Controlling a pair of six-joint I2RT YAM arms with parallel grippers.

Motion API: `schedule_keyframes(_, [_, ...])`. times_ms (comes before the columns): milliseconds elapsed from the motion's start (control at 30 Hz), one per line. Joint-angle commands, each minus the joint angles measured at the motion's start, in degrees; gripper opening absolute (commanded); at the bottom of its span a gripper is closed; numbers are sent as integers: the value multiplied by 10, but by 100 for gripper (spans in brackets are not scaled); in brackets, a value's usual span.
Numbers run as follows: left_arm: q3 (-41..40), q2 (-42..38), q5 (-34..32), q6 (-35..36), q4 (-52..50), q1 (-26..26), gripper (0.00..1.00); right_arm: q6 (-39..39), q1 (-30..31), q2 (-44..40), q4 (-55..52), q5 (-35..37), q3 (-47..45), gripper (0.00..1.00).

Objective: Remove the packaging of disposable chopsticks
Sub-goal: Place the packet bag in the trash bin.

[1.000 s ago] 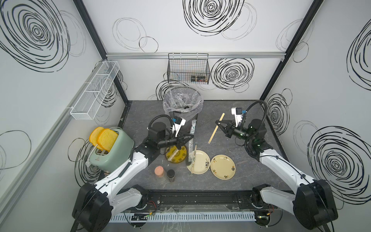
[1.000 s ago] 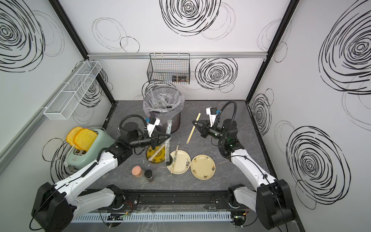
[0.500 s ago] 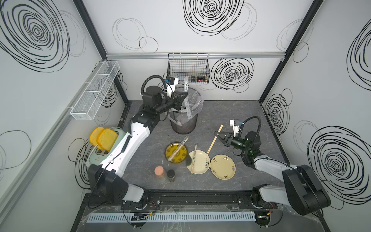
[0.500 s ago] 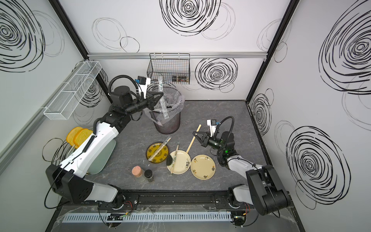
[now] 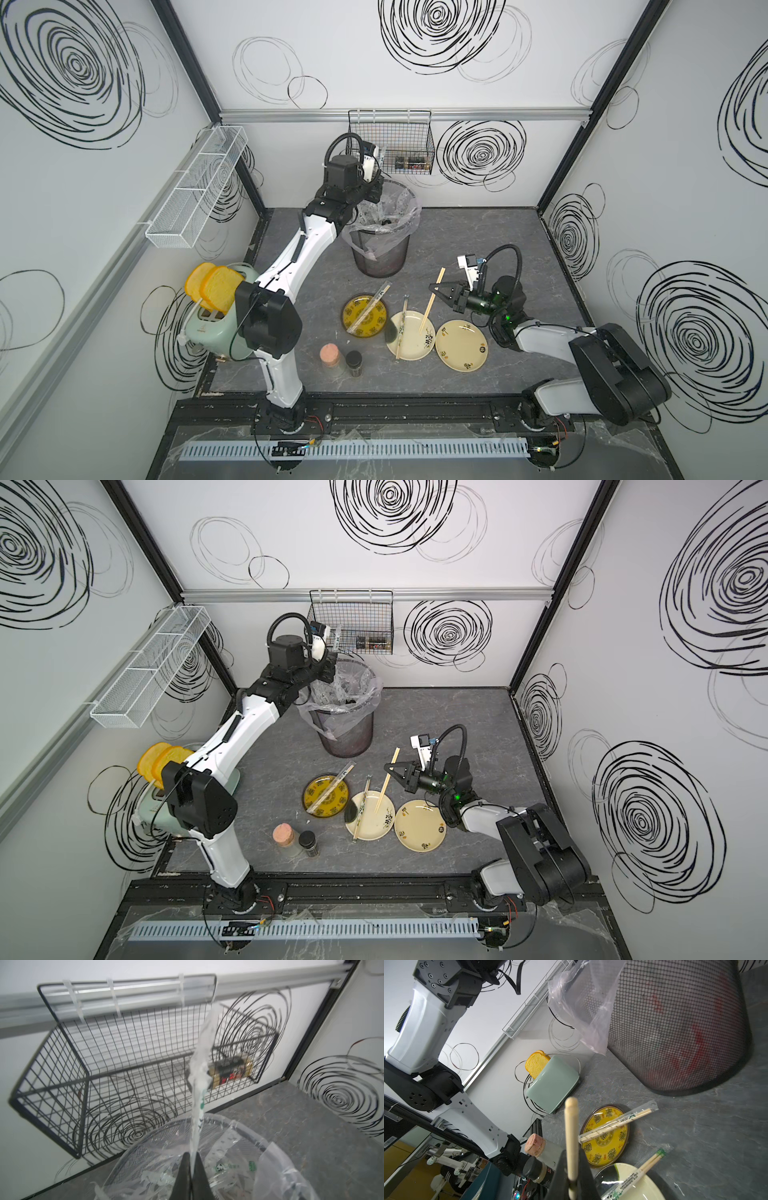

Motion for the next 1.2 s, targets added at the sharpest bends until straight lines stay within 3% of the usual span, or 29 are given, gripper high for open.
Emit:
schedule_keyframes(0, [31,29,-37,57,-65,-9,0,-18,1,-7,-8,18,18,0])
schedule_keyframes(333, [119,130,-58,109,-226,-25,0,-14,3,17,-14,20,22,0])
schedule_keyframes(767, [158,189,-91,167,-319,-22,1,-6,7,37,8,16,25,0])
schedule_keyframes(867, [174,213,-131,176,-337,-27,0,-6,9,39,8,14,26,0])
schedule_keyframes(967, [171,224,-119,175,-337,-28,0,-8,13,39,7,17,27,0])
schedule_keyframes(1033, [168,230,-109,171,-335,-28,3,-10,15,41,6,18,28,0])
schedule_keyframes(1067, [167,233,-109,168,-333,-30,9,-10,15,43,6,19,29,0])
schedule_keyframes(1167, [166,243,-112,162,-331,-29,17,-11,17,49,4,14,33,0])
